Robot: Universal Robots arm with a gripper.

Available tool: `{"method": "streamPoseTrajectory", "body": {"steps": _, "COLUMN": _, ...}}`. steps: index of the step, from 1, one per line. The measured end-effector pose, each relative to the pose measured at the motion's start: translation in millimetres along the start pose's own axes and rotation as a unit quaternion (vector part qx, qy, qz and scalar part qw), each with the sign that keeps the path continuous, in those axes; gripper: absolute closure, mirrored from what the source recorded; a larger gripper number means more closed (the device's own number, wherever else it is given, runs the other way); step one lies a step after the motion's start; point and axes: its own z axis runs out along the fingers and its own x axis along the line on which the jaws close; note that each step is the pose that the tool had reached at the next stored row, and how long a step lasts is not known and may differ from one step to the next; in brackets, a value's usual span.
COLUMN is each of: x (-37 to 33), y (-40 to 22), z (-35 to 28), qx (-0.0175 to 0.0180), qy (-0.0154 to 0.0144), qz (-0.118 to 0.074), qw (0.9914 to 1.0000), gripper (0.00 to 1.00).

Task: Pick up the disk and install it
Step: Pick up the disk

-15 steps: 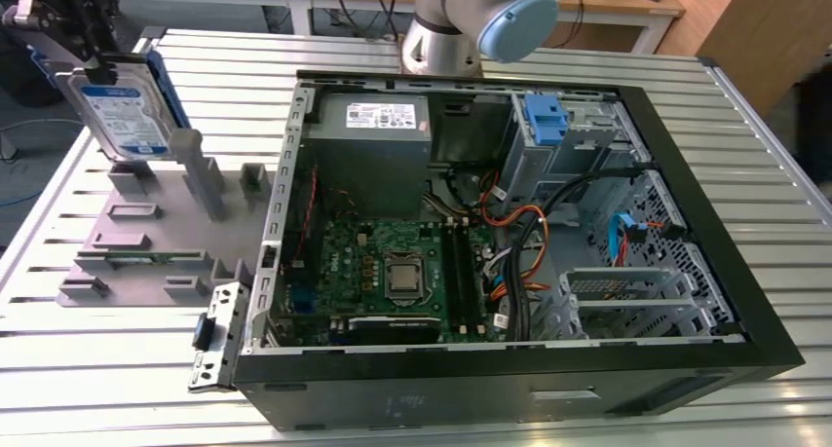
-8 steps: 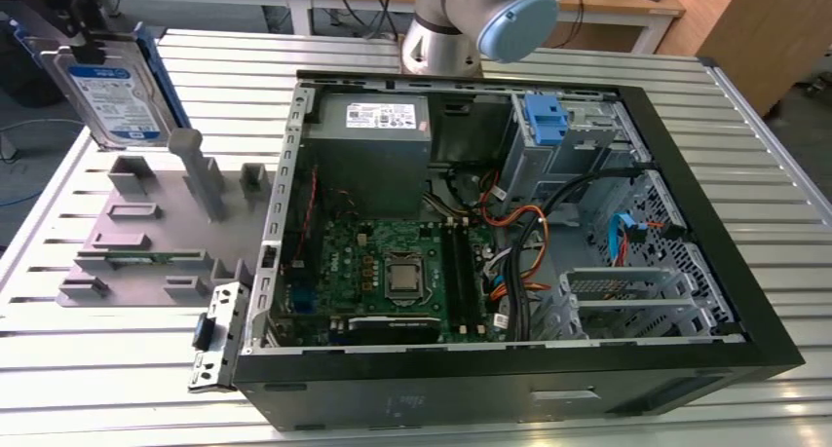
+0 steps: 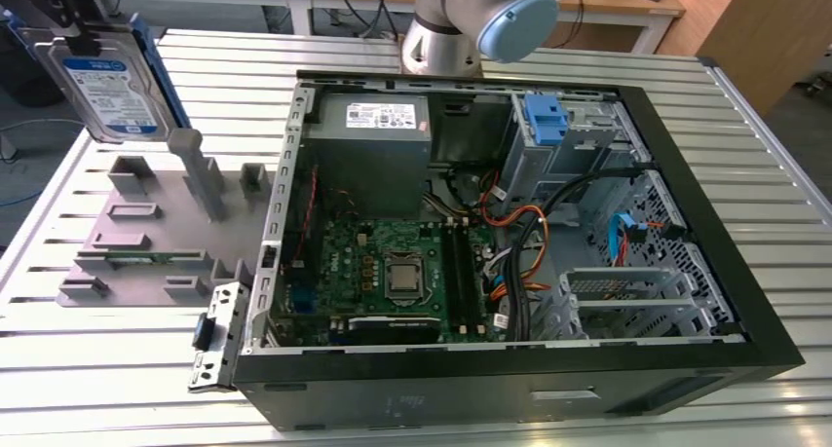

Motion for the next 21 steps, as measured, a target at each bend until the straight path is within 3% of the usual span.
{"method": "streamPoseTrajectory", "body": {"steps": 21, "x": -0.3, "y": 0.4, "z": -5.9, "qx": 0.0002, "qy": 0.0001, "qz": 0.000, "qw": 1.00000, "gripper": 0.65}}
